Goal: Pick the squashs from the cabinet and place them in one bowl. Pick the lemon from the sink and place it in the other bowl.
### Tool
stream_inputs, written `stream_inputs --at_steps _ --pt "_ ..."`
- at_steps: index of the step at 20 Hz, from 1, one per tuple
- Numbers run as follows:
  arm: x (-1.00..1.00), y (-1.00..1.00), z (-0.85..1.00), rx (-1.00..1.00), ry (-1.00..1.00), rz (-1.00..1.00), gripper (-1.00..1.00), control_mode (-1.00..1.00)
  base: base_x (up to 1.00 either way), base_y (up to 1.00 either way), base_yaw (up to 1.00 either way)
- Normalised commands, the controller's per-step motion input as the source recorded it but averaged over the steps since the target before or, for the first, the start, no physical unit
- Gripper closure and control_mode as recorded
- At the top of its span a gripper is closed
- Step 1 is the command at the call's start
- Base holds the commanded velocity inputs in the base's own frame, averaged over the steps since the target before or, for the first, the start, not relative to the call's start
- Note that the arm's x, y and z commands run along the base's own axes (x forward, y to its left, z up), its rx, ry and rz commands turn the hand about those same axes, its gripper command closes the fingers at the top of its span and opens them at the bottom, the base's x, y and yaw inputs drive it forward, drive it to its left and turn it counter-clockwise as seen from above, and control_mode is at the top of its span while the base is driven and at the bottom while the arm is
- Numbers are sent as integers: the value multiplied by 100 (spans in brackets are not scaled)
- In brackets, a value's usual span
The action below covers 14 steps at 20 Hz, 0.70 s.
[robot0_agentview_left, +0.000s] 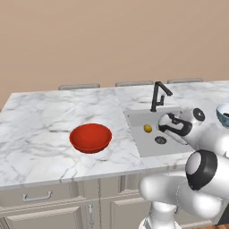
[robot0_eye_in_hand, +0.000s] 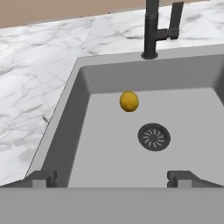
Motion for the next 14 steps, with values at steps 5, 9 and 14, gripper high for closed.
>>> stream_inputs --at_steps 5,9,14 --pt "25 0 -10 0 0 0 -100 -100 0 0 0" --pt "31 0 -25 0 0 1 -100 -100 0 0 0" --pt "37 -5 -26 7 0 3 -100 -100 0 0 0"
